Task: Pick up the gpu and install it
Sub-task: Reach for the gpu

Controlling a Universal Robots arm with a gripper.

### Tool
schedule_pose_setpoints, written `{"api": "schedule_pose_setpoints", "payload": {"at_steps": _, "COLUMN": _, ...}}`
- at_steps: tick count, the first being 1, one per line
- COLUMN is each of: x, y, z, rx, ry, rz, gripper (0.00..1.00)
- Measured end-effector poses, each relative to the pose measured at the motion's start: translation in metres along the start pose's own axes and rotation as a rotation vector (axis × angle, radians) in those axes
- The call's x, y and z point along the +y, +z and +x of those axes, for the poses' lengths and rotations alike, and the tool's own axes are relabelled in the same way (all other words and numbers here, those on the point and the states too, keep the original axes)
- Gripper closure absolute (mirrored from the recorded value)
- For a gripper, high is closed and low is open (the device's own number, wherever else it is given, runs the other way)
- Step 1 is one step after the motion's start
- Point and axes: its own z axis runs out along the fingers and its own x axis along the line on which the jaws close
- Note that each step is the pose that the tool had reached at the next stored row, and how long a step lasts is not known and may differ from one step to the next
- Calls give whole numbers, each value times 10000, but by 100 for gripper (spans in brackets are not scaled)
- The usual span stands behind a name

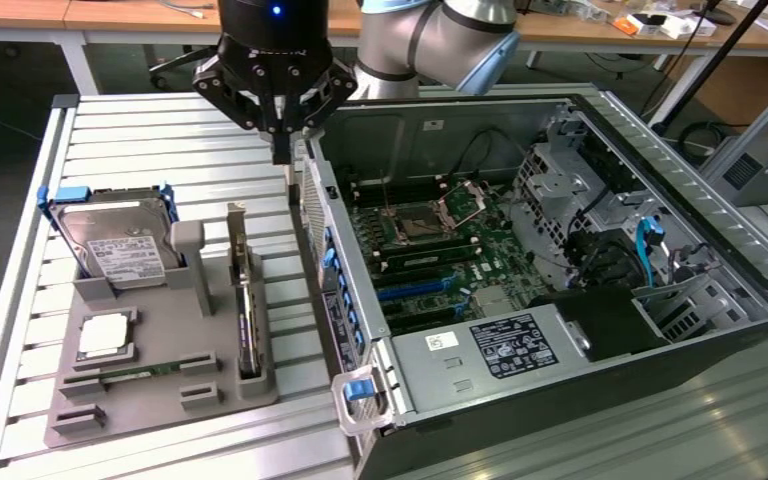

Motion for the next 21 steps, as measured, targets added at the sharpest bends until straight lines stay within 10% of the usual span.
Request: {"api": "schedule_pose_setpoints", "payload": {"at_steps": 21, "x": -10, "y": -2, "z": 91, "rx": -1, "ry": 0, "rz": 0, "gripper": 89}}
